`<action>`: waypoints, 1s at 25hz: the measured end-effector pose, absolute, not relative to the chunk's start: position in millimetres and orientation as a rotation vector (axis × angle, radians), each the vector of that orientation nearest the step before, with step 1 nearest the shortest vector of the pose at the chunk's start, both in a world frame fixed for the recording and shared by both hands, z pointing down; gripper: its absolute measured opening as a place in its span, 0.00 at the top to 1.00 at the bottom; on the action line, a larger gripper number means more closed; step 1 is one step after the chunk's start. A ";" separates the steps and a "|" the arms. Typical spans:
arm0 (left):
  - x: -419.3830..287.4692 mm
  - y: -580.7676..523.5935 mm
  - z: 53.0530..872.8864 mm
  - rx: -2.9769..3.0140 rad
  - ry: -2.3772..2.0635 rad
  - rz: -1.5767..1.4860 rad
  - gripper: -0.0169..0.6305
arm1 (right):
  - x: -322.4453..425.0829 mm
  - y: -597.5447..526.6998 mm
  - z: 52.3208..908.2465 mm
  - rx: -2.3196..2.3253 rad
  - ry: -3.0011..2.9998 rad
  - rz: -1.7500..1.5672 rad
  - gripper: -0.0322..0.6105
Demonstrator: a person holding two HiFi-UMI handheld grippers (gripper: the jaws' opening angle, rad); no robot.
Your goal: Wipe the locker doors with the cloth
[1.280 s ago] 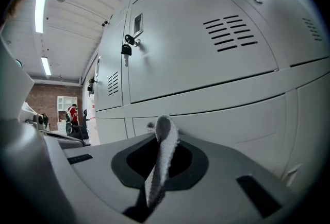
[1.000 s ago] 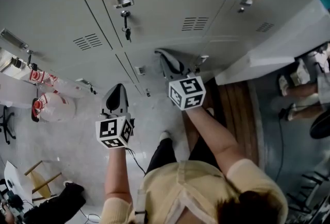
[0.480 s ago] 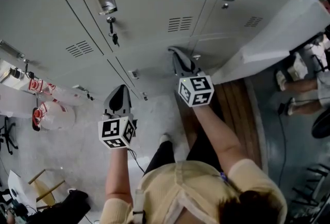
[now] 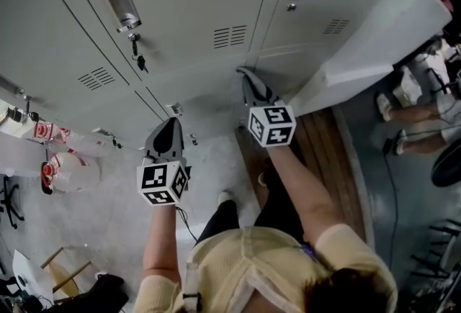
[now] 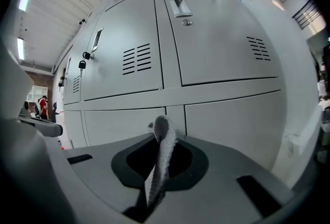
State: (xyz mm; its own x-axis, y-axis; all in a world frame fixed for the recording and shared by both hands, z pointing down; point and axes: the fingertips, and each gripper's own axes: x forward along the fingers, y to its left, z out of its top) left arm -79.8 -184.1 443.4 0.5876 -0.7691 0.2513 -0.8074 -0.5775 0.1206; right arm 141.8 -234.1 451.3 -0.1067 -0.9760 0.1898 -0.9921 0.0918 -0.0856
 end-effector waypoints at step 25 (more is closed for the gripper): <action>-170.8 -171.5 465.4 2.353 -1.576 0.195 0.97 | -0.1 -222.4 464.3 1.638 -2.589 0.389 0.93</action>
